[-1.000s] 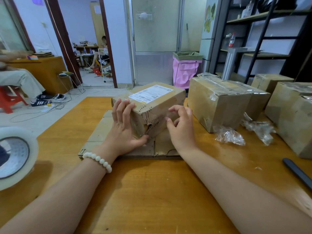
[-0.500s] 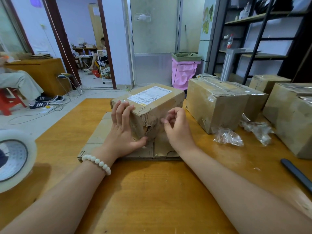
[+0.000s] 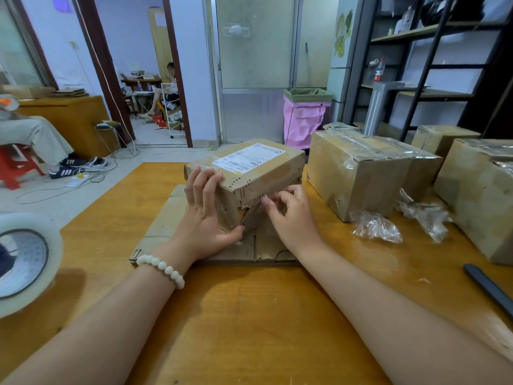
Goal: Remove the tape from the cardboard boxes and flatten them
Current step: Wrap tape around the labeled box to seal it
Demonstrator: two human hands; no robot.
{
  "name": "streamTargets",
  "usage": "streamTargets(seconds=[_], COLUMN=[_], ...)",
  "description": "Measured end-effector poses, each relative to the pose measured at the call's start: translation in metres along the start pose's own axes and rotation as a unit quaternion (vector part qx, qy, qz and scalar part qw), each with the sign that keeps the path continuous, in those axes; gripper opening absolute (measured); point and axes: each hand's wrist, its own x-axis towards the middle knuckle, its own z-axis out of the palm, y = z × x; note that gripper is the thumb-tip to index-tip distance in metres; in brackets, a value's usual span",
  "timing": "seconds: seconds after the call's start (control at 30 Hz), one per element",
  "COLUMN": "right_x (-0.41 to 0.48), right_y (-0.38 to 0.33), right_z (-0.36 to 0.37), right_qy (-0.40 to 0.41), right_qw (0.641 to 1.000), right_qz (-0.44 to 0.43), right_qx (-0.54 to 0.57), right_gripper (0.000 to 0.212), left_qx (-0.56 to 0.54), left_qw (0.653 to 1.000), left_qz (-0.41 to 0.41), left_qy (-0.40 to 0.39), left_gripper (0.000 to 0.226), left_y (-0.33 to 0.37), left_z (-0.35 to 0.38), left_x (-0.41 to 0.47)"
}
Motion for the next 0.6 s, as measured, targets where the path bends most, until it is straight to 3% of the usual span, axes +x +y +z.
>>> streamTargets(seconds=[0.1, 0.23, 0.4, 0.6], right_x=[-0.0058, -0.0039, -0.0043, 0.0010], right_y=[-0.0049, -0.0019, -0.0025, 0.0008], right_z=[0.0040, 0.0050, 0.0042, -0.0004], right_qy=[-0.035, -0.020, -0.009, -0.012], right_qw=[0.999, 0.997, 0.984, 0.980], right_qz=[0.000, 0.057, 0.118, 0.133], right_qx=[0.010, 0.040, 0.132, 0.146], right_gripper=[0.036, 0.037, 0.061, 0.009], left_qx=[0.002, 0.002, 0.000, -0.003], left_qw=[1.000, 1.000, 1.000, 1.000], left_qz=[0.003, 0.001, -0.003, -0.009], left_qy=[0.002, -0.001, -0.002, -0.008], left_gripper=[0.089, 0.089, 0.089, 0.091], left_y=[0.0005, 0.0025, 0.0019, 0.0012], left_z=[-0.0008, -0.0008, -0.0006, 0.0004], left_x=[0.0000, -0.0004, 0.0005, 0.0000])
